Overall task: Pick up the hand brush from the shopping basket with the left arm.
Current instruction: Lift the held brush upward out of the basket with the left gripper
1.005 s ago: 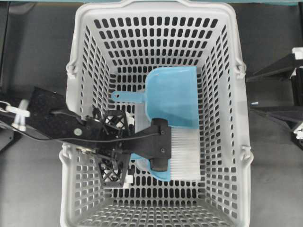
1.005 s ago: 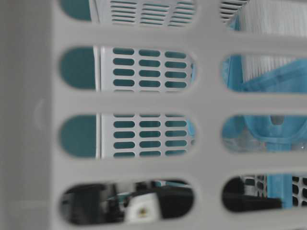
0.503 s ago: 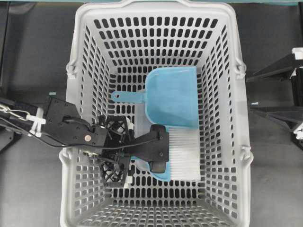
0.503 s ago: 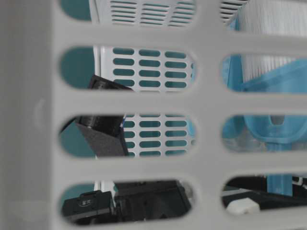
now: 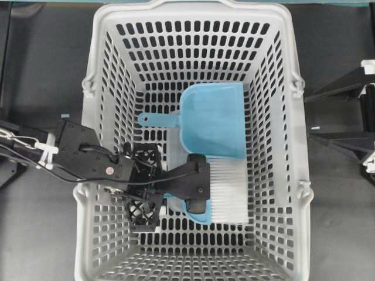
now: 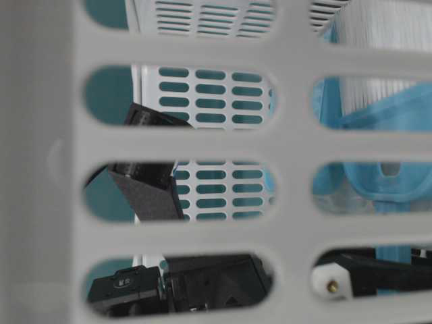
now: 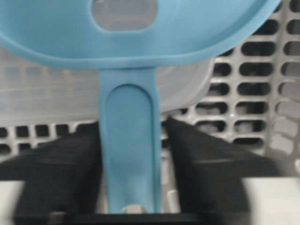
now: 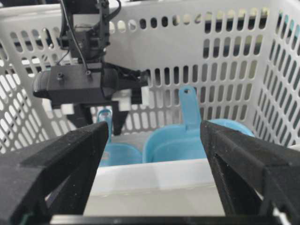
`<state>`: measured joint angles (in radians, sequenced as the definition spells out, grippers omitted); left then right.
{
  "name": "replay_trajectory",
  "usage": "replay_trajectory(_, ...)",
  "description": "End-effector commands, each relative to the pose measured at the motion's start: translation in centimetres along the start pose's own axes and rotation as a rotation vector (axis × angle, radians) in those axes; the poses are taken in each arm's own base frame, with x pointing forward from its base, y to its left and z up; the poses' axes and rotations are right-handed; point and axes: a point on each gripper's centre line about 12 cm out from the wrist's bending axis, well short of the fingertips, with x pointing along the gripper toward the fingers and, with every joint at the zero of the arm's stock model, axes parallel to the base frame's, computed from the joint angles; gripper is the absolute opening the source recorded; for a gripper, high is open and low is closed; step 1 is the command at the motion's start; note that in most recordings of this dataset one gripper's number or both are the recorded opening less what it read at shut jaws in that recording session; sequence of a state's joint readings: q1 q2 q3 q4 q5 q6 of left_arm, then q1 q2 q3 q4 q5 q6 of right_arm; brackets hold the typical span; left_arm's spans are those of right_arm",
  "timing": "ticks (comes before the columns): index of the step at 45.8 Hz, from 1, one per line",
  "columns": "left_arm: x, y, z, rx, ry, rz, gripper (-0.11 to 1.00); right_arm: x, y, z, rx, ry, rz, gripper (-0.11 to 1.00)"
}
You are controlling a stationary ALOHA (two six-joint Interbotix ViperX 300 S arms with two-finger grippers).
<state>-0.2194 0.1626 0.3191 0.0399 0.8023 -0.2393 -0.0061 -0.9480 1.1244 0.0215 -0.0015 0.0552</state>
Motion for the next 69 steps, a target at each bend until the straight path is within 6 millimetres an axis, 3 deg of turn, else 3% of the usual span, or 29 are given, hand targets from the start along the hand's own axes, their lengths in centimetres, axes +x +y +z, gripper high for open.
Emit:
replay_trajectory(1, -0.7, -0.2, 0.6, 0.015, -0.041, -0.008, 0.29, 0.1, 0.1, 0.3, 0.004, -0.010, 0.004, 0.76)
replay_trajectory(2, -0.6, -0.2, 0.6, 0.017, -0.044, -0.009, 0.24, 0.1, 0.1, 0.2, 0.004, -0.009, 0.003, 0.76)
replay_trajectory(14, -0.7, -0.2, 0.5, 0.020, -0.060, -0.013, 0.25, 0.2, 0.1, 0.0, 0.009, -0.001, 0.003, 0.76)
replay_trajectory(21, -2.2, -0.3, 1.1, 0.023, -0.099, -0.020, 0.25, 0.1, 0.0, -0.2, 0.009, 0.002, 0.001, 0.76)
replay_trajectory(37, -11.3, -0.2, 2.9, 0.056, -0.249, -0.039, 0.25, 0.1, 0.0, -0.1, 0.014, -0.008, 0.002, 0.76)
replay_trajectory(54, -21.6, 3.2, 3.8, -0.031, -0.235, 0.003, 0.25, 0.1, 0.0, 0.0, 0.010, -0.009, 0.002, 0.76)
replay_trajectory(62, -23.8, 3.8, 4.2, -0.028, -0.235, 0.012, 0.25, 0.1, 0.0, 0.0, 0.010, -0.009, 0.002, 0.76)
replay_trajectory(69, -23.9, 3.9, 4.3, -0.001, -0.232, 0.018, 0.25, 0.1, 0.0, 0.0, 0.010, -0.009, 0.002, 0.76)
